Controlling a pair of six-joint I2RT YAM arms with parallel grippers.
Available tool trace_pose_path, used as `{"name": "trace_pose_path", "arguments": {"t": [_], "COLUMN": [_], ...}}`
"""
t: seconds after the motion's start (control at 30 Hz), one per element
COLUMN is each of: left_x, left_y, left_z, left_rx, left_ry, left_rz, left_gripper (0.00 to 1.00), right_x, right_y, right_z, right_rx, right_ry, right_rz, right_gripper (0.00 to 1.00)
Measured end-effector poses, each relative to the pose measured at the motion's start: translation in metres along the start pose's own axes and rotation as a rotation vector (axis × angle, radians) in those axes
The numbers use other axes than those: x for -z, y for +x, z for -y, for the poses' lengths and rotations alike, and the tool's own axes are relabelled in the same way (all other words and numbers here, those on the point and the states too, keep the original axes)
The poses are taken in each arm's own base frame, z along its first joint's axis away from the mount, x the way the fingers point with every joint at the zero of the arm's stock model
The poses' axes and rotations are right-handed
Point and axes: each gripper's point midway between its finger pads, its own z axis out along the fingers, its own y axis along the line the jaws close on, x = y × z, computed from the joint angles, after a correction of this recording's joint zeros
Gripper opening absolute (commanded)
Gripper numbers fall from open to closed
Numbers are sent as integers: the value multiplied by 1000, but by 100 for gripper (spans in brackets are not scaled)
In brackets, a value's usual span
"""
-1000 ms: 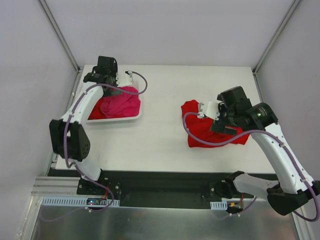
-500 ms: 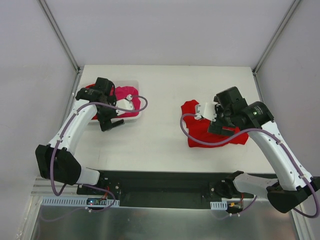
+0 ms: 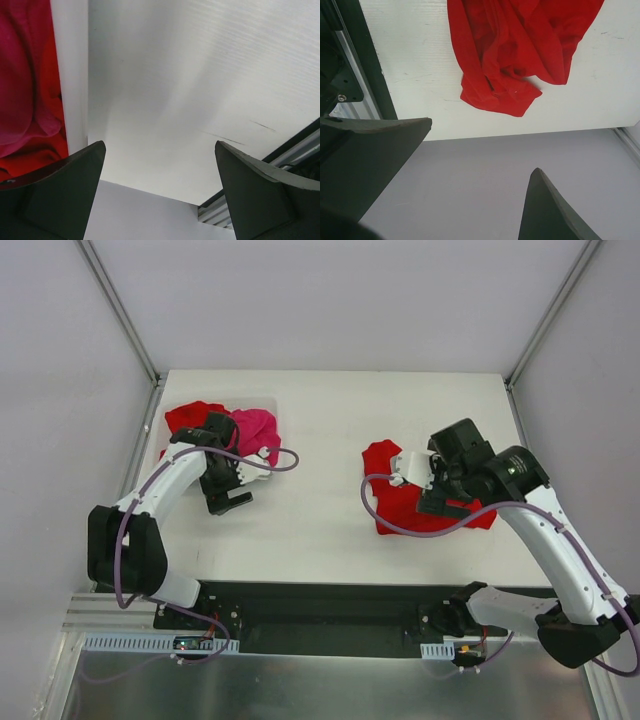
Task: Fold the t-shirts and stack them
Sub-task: Move the tshirt to the center of the board
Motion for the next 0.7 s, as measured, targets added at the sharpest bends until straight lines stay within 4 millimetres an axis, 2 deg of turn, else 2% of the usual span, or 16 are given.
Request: {"name": "trace_pose_path", "arguments": {"t": [0.07, 0.13, 0.33, 0.7], "left_x": [-5, -10, -15, 6], "left_y": [-1, -1, -2, -5], "left_z": [-5, -12, -23, -46], "left_rx": [-8, -18, -33, -77], "left_ry": [-9, -23, -47, -163], "left_rz": [-8, -18, -30, -32], "left_gripper": [78, 73, 73, 70], "right_x": [1, 2, 2, -1], "right_y": [0, 0, 1, 6], "right_z": [-1, -1, -2, -7], "right_rx": [-4, -8, -18, -19], "right_ry": [3, 5, 8, -3], "right_rz": [3, 4, 0, -20], "right_gripper": [96, 96, 96, 96]}}
